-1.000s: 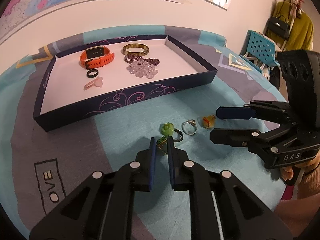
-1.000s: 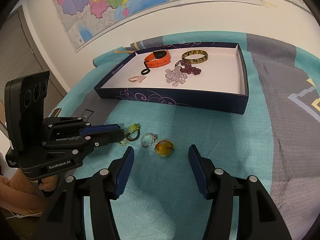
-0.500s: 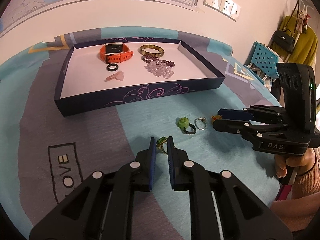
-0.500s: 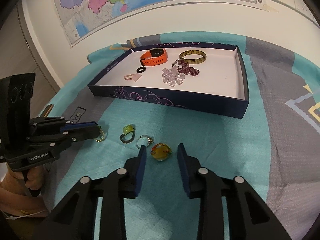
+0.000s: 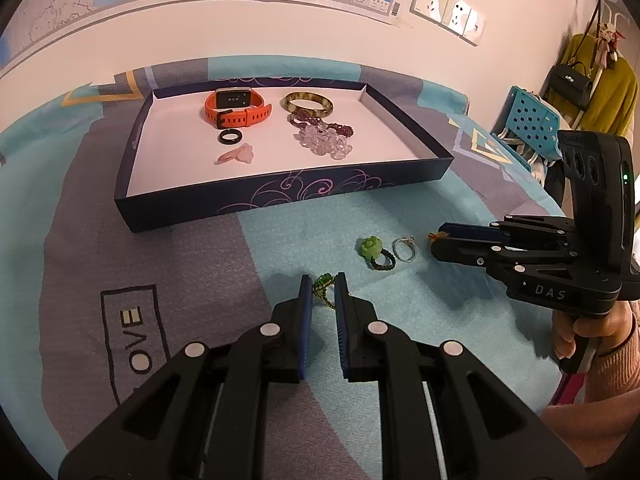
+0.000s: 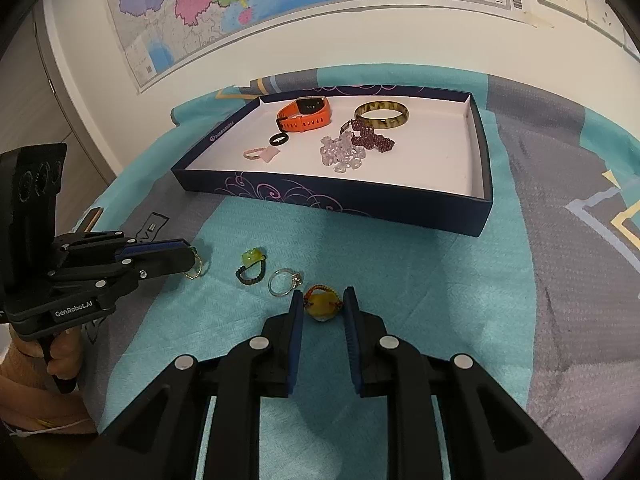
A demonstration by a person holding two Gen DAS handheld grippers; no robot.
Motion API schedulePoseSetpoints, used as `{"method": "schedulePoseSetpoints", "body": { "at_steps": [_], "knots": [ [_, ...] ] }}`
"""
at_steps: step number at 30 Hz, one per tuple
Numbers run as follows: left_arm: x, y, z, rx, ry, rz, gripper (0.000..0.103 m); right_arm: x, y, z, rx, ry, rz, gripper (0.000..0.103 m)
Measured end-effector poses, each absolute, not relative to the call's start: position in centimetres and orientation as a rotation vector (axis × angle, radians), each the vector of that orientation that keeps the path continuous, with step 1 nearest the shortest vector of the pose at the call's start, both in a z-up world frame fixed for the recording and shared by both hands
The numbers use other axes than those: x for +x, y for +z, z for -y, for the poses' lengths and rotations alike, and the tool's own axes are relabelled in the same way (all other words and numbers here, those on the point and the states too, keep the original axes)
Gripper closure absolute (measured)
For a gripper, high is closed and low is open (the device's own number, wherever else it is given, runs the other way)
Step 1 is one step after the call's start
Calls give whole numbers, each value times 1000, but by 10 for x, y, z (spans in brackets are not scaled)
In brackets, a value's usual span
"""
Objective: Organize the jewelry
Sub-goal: 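Grasp the green-stone gold ring with the left tool while the right tool grasps the amber bead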
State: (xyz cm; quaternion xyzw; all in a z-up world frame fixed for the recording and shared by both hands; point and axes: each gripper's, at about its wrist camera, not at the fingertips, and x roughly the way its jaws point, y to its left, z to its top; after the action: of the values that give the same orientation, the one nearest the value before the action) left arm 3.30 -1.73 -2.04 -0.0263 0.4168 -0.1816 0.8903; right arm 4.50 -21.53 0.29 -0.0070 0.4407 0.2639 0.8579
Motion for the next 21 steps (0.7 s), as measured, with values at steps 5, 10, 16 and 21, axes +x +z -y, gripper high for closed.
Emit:
{"method": "schedulePoseSetpoints", "body": {
  "at_steps": [5, 10, 16, 21],
  "knots": [
    [32, -19, 19, -47, -377, -859, 91, 42, 5, 216, -7, 566, -918, 85],
    [32, -18, 19, -55, -383, -860, 91, 39, 7, 216, 10, 584, -910, 85],
    [31, -14, 20, -53, -384, -847, 91, 37, 14, 215, 14, 599, -888, 85],
    [31, -11, 21, -52, -381, -841, 91, 38, 19, 214, 21, 606, -876, 85]
  ]
}}
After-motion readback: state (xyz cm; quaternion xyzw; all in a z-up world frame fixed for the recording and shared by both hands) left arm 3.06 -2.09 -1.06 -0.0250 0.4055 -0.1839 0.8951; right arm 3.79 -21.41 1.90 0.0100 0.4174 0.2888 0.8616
